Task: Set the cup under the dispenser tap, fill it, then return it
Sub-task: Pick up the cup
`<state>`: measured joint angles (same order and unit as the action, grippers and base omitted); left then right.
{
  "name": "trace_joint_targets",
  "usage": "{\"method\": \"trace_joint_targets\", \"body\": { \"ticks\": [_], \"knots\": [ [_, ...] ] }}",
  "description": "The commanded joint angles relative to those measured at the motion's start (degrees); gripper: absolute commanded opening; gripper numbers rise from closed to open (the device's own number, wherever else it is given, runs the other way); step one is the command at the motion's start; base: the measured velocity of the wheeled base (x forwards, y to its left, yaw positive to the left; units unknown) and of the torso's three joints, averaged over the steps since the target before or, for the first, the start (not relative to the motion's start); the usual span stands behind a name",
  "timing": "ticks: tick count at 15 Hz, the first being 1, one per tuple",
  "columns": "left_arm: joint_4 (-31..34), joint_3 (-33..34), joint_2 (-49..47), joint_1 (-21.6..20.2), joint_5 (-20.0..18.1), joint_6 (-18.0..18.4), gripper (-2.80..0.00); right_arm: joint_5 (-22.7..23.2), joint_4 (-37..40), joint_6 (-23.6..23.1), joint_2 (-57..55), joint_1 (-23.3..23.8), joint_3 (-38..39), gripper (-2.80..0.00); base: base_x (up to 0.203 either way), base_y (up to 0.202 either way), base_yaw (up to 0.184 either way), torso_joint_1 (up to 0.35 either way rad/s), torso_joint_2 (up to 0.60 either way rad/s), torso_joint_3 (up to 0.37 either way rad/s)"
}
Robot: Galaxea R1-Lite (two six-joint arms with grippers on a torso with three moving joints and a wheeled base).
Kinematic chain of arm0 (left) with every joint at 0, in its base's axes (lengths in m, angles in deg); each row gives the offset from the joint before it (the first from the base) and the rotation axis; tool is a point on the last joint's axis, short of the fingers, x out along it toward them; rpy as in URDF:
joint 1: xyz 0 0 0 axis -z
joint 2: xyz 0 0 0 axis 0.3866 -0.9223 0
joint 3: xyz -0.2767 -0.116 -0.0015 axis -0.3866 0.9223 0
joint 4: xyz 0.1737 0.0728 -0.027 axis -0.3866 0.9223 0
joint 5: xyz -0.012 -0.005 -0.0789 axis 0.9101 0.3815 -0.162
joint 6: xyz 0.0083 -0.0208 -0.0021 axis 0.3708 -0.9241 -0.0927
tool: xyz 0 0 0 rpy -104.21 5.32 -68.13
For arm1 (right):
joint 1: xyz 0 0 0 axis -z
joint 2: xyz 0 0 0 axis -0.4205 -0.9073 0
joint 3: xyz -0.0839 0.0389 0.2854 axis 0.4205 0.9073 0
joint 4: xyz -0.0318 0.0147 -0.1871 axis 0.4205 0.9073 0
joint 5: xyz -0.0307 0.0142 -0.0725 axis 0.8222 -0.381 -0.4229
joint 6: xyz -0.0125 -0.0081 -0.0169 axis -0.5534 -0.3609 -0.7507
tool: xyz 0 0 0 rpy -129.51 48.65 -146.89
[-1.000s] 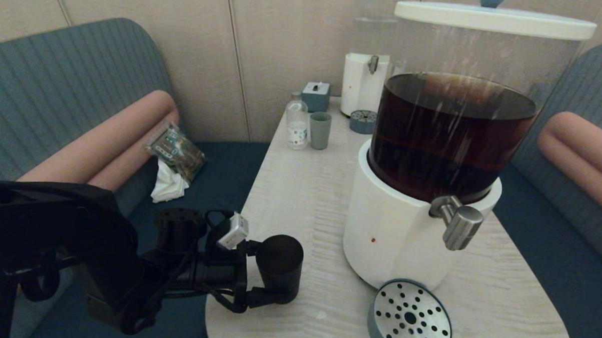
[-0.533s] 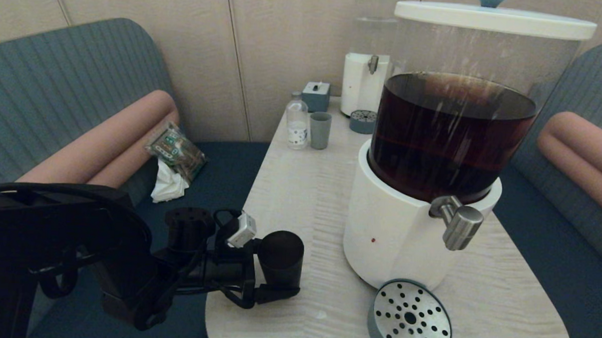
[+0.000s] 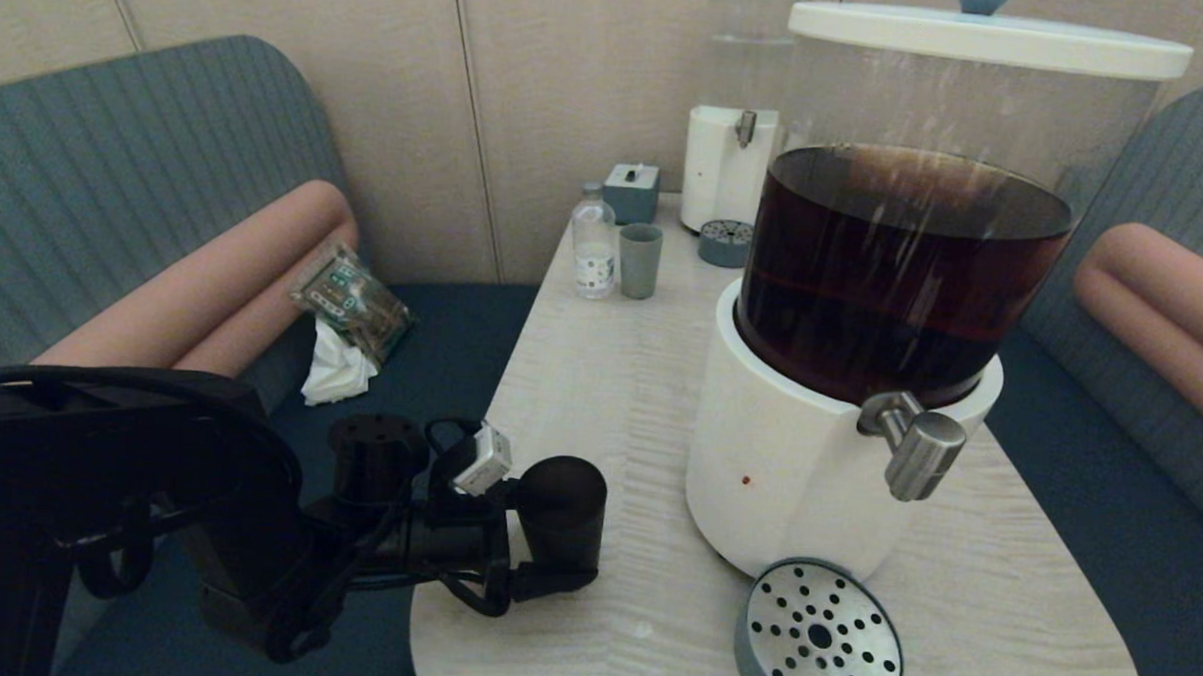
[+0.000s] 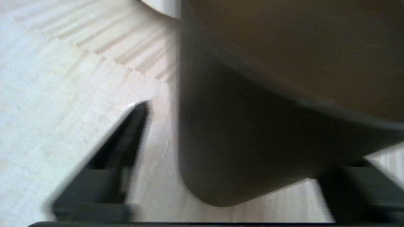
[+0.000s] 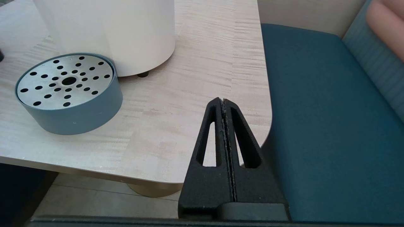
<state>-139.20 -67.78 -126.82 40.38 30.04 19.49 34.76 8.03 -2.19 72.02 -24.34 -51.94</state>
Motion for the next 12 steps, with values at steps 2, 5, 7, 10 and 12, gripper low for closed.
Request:
{"method": "trace_joint_targets", "body": {
  "ticks": [2, 5, 7, 10, 12],
  "knots": [
    [-0.19, 0.02, 0.75, 0.03, -0.28, -0.32, -2.80, 0.01, -0.04, -0.12, 0.11, 0.00, 0.35, -2.80, 0.000, 0.000, 0.000, 0.000, 0.00, 0.000],
    [-0.16, 0.53, 1.09, 0.03, -0.28, -0.41, -2.80, 0.03, -0.04, -0.09, 0.11, 0.00, 0.37, -2.80, 0.000, 0.000, 0.000, 0.000, 0.00, 0.000],
    [-0.04, 1.44, 2.08, 0.41, -0.28, -0.47, -2.80, 0.09, -0.04, -0.12, 0.11, 0.00, 0.35, -2.80, 0.000, 0.000, 0.000, 0.000, 0.00, 0.000],
    [0.19, 4.64, 5.83, 0.55, -0.35, -1.31, -2.80, 0.06, -0.04, -0.12, 0.11, 0.00, 0.35, -2.80, 0.000, 0.000, 0.000, 0.000, 0.00, 0.000],
    [0.25, 7.35, 10.37, 0.98, -0.64, -1.50, -2.80, 0.01, -0.04, -0.12, 0.11, 0.00, 0.35, -2.80, 0.000, 0.000, 0.000, 0.000, 0.00, 0.000]
  ]
}}
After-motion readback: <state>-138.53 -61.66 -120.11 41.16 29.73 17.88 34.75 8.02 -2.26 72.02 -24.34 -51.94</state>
